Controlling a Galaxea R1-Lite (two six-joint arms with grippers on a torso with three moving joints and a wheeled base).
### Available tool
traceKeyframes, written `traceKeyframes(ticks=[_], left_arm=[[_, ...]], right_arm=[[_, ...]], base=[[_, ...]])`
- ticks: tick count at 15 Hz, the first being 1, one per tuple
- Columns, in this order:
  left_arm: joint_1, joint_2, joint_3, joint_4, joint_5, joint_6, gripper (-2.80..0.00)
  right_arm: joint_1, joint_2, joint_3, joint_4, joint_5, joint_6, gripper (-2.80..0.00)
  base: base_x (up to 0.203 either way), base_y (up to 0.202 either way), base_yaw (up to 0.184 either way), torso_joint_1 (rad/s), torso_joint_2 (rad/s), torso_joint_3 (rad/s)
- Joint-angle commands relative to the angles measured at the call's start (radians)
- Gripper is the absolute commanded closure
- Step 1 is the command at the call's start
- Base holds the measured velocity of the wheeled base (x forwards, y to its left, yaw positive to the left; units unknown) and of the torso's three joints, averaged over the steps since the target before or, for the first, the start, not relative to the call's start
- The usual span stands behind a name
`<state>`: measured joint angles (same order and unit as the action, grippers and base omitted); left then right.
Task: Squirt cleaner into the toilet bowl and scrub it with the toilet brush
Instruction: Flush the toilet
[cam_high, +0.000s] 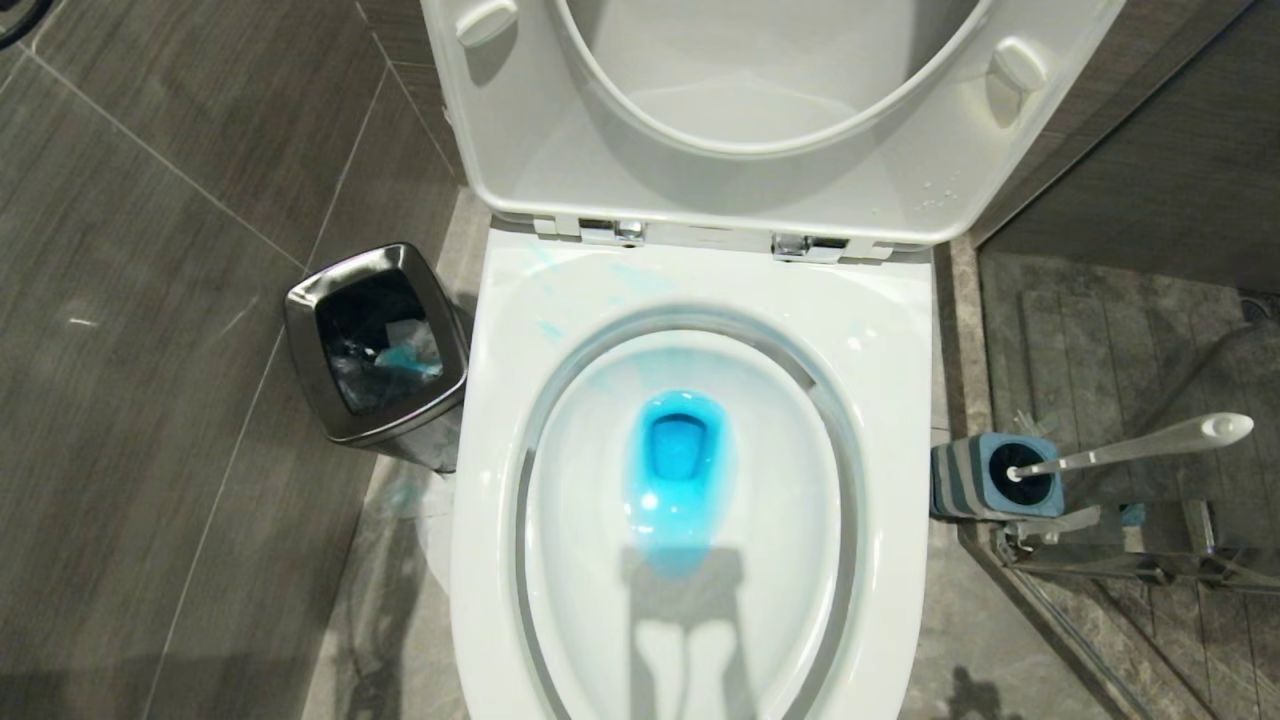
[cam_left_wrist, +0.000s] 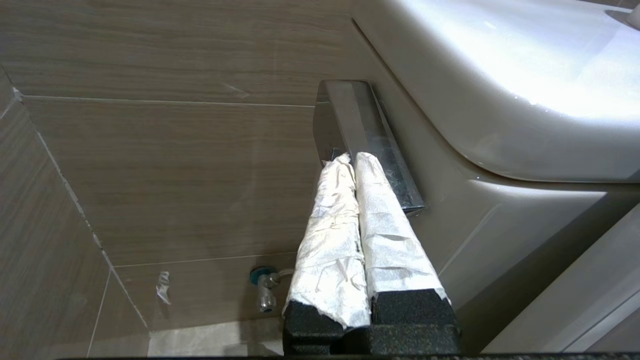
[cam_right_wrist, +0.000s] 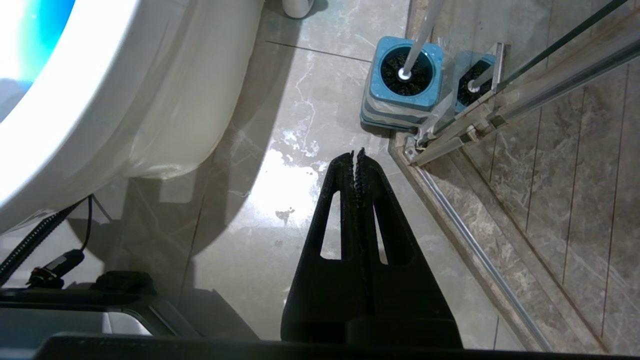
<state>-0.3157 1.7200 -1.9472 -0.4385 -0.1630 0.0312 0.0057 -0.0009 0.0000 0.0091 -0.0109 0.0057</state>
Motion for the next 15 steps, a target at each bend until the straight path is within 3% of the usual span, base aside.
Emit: traceKeyframes(ticks=[1,11,15], left_arm=[[-0.01,0.017,0.001,-0.002,-0.001,0.0,0.0],[-0.056,0.09,0.001,0.004,-0.001,0.013,0.0],[-0.052,0.11,0.001,0.089,-0.009,0.029,0.0]], right_arm=[[0.0,0.001,0.0,0.0,0.0,0.0,0.0],[0.0,0.001,0.0,0.0,0.0,0.0,0.0],[0.0,0.001,0.0,0.0,0.0,0.0,0.0]], base=[[0.0,0.0,0.0,0.0,0.0,0.0],[0.0,0.0,0.0,0.0,0.0,0.0],[0.0,0.0,0.0,0.0,0.0,0.0]])
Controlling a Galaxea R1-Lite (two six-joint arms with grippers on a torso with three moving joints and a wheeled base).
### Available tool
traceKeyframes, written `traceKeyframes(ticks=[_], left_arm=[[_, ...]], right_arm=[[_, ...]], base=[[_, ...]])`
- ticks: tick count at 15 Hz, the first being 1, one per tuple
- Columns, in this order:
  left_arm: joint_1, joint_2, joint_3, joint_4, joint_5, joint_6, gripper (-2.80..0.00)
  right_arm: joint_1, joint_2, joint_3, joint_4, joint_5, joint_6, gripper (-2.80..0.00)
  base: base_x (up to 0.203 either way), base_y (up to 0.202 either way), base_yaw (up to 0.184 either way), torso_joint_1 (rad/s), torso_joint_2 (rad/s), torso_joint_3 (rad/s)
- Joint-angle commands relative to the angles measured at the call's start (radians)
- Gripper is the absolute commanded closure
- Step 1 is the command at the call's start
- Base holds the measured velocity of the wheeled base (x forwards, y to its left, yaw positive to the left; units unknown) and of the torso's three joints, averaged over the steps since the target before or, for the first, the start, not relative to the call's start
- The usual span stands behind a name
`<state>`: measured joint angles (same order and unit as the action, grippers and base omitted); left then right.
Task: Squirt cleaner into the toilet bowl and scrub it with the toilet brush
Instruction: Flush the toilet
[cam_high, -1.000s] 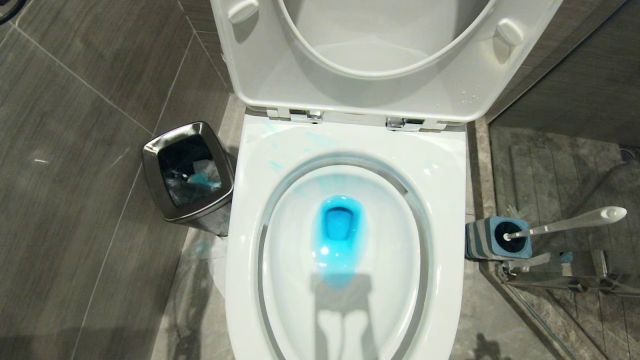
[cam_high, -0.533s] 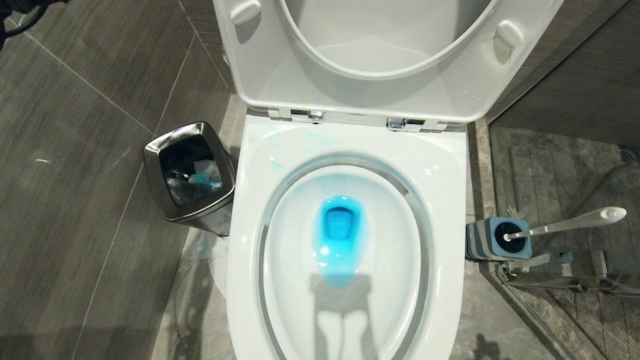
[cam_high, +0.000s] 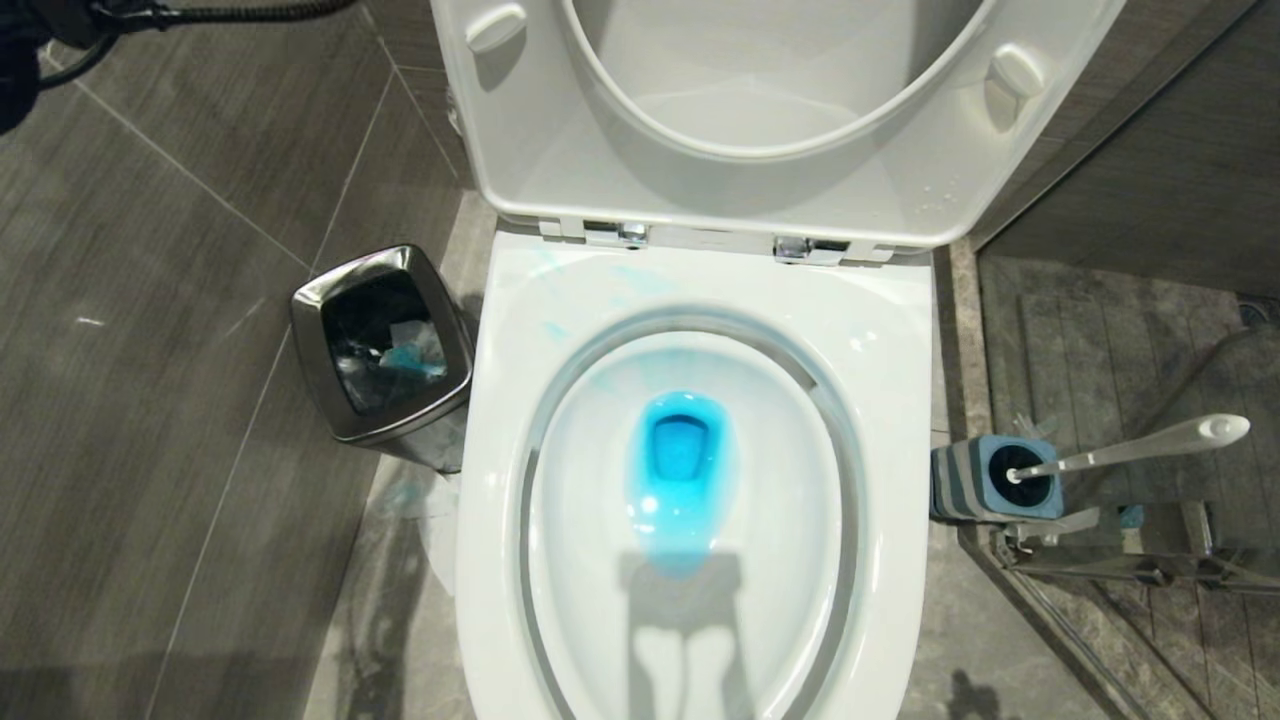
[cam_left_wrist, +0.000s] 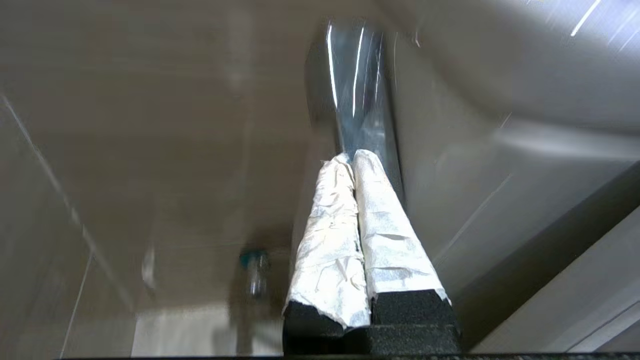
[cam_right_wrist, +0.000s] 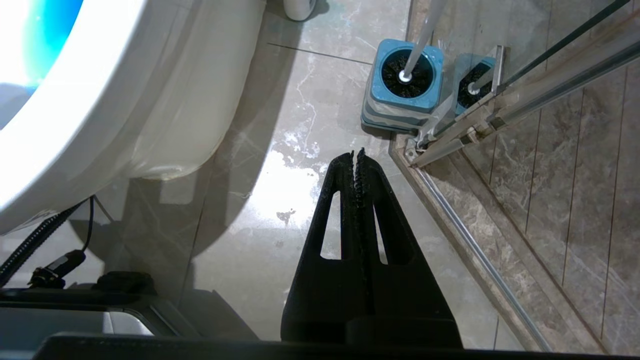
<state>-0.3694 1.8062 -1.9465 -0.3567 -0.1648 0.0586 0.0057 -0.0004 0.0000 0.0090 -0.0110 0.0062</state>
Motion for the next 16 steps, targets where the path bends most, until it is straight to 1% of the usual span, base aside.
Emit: traceKeyframes(ticks=[1,5,8,11,16], left_arm=[[0.001,0.034,0.0,0.009,-0.008,0.001,0.0],[0.006,0.052,-0.002,0.004,-0.009,0.005,0.0],[0.048,0.025,-0.002,-0.026,-0.009,0.026,0.0],[0.07,-0.033,-0.002,-0.064,-0.009,0.02,0.0],[0.074,-0.178,0.0,-0.071,-0.001,0.018,0.0]], right_arm=[[0.0,0.0,0.0,0.0,0.0,0.0,0.0],[0.0,0.0,0.0,0.0,0.0,0.0,0.0],[0.0,0.0,0.0,0.0,0.0,0.0,0.0],[0.0,0.0,0.0,0.0,0.0,0.0,0.0],[0.0,0.0,0.0,0.0,0.0,0.0,0.0]], base=[[0.0,0.0,0.0,0.0,0.0,0.0],[0.0,0.0,0.0,0.0,0.0,0.0],[0.0,0.0,0.0,0.0,0.0,0.0],[0.0,0.0,0.0,0.0,0.0,0.0],[0.0,0.0,0.0,0.0,0.0,0.0]])
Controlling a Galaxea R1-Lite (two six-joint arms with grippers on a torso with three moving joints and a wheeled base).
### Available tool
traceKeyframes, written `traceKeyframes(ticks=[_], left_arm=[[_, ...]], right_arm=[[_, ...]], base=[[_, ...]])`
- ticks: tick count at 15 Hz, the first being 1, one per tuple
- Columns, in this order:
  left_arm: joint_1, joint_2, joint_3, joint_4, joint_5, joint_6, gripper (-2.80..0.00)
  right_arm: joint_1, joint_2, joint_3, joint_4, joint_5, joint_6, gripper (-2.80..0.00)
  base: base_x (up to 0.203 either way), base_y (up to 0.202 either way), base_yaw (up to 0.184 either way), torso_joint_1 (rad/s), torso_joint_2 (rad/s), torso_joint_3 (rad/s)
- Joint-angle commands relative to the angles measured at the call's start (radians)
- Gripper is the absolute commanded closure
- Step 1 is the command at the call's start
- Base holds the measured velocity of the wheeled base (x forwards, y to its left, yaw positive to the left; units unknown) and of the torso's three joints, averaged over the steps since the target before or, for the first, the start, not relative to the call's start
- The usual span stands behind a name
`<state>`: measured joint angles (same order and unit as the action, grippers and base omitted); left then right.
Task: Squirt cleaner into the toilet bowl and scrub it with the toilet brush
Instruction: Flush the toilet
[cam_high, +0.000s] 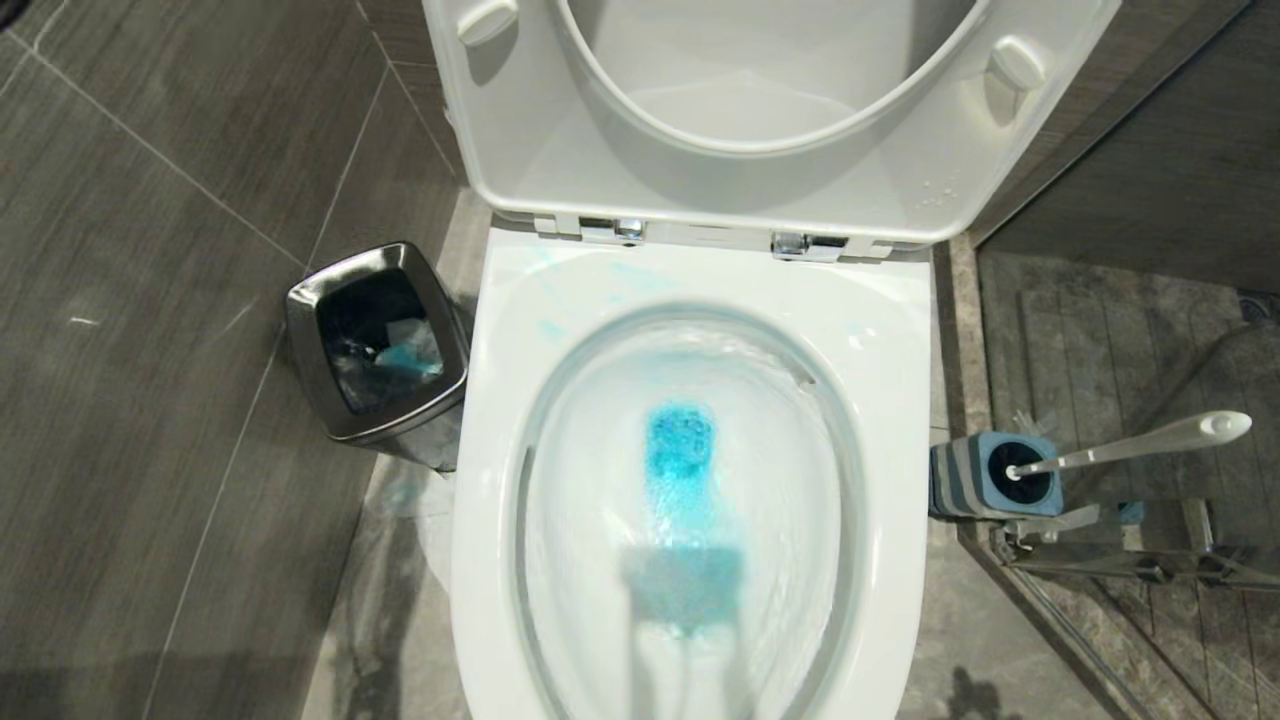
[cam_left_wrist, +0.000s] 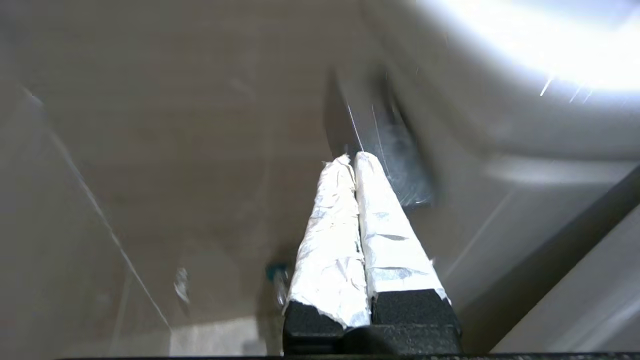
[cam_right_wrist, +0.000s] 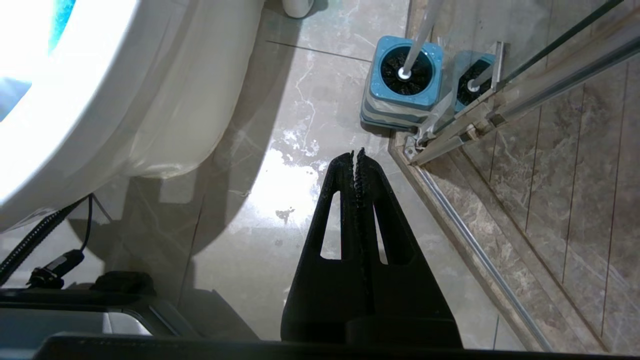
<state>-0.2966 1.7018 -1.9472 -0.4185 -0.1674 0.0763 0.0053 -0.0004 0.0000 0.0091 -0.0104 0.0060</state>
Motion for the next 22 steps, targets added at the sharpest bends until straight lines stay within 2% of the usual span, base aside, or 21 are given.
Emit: traceKeyframes(ticks=[1,8,11,13,17,19,22], left_arm=[[0.002,-0.099,0.001,-0.012,0.003,0.0,0.0],[0.002,-0.284,0.007,-0.01,0.004,-0.002,0.0],[0.002,-0.334,0.023,0.005,0.005,-0.062,0.0],[0.002,-0.38,0.06,0.054,0.003,-0.079,0.0],[-0.015,-0.474,0.106,0.348,-0.014,-0.12,0.0],[-0.086,-0.504,0.107,0.505,-0.039,-0.191,0.0],[-0.179,-0.525,0.108,0.647,-0.056,-0.213,0.0]], right_arm=[[0.001,0.0,0.0,0.0,0.0,0.0,0.0],[0.001,0.0,0.0,0.0,0.0,0.0,0.0],[0.001,0.0,0.0,0.0,0.0,0.0,0.0],[0.001,0.0,0.0,0.0,0.0,0.0,0.0],[0.001,0.0,0.0,0.0,0.0,0.0,0.0],[0.001,0.0,0.0,0.0,0.0,0.0,0.0],[0.001,0.0,0.0,0.0,0.0,0.0,0.0]], base=[[0.0,0.0,0.0,0.0,0.0,0.0],[0.0,0.0,0.0,0.0,0.0,0.0],[0.0,0.0,0.0,0.0,0.0,0.0],[0.0,0.0,0.0,0.0,0.0,0.0],[0.0,0.0,0.0,0.0,0.0,0.0],[0.0,0.0,0.0,0.0,0.0,0.0],[0.0,0.0,0.0,0.0,0.0,0.0]])
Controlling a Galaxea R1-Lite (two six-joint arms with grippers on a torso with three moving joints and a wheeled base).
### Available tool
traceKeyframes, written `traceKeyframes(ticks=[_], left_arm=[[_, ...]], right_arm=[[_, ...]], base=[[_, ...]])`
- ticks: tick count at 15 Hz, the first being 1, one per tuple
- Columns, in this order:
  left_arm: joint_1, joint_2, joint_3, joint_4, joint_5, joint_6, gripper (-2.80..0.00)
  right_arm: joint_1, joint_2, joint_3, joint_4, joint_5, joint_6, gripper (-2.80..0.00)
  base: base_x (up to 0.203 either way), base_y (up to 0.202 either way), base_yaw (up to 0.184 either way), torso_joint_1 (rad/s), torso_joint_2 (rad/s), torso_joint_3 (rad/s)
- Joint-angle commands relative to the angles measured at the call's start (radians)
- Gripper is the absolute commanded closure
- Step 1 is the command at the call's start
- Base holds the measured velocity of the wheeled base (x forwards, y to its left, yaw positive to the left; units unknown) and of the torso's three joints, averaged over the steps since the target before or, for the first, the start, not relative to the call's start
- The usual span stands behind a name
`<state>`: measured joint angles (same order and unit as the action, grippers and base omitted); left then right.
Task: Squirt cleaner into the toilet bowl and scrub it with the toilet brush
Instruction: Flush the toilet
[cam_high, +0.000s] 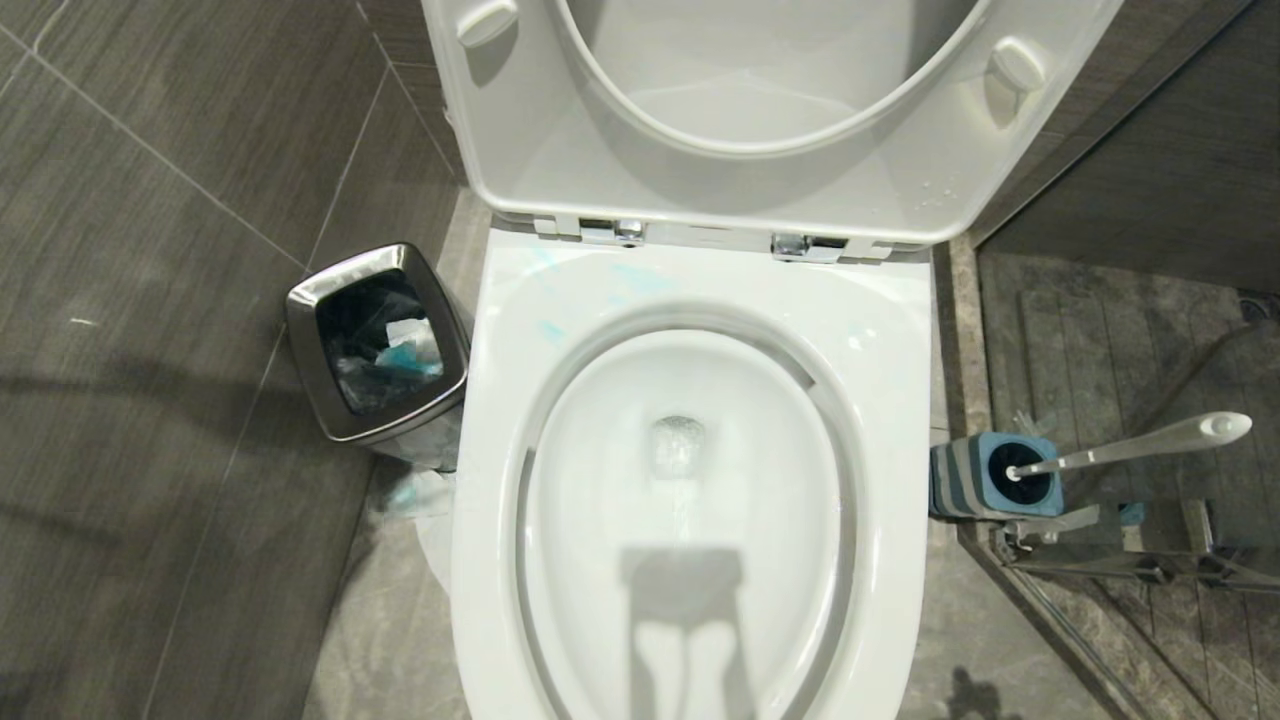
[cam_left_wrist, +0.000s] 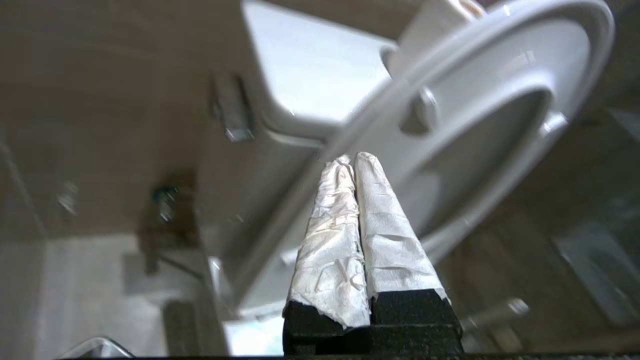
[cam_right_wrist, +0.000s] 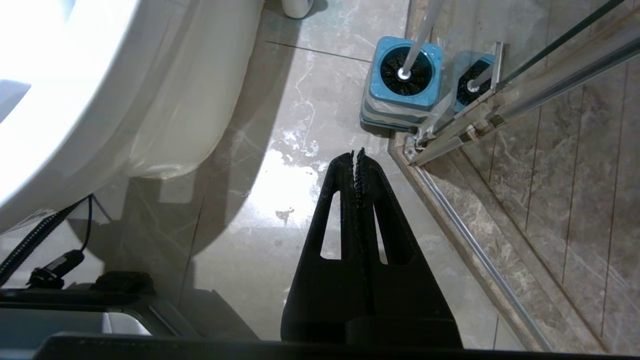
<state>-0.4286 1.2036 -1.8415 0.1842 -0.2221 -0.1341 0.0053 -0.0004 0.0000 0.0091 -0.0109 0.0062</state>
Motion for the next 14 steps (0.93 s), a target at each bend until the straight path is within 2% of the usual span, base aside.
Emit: traceKeyframes(ticks=[1,7,10,14], left_arm=[[-0.081,-0.03,0.004,0.08,-0.002,-0.003,0.0],[-0.238,-0.053,0.026,0.324,-0.003,-0.007,0.0],[-0.326,-0.059,0.091,0.337,-0.004,-0.019,0.0],[-0.324,-0.034,0.121,0.302,-0.015,-0.032,0.0]], right_arm=[[0.001,0.0,0.0,0.0,0.0,0.0,0.0],[0.001,0.0,0.0,0.0,0.0,0.0,0.0],[0.001,0.0,0.0,0.0,0.0,0.0,0.0],[0.001,0.0,0.0,0.0,0.0,0.0,0.0]], base=[[0.0,0.0,0.0,0.0,0.0,0.0],[0.0,0.0,0.0,0.0,0.0,0.0],[0.0,0.0,0.0,0.0,0.0,0.0],[0.0,0.0,0.0,0.0,0.0,0.0]])
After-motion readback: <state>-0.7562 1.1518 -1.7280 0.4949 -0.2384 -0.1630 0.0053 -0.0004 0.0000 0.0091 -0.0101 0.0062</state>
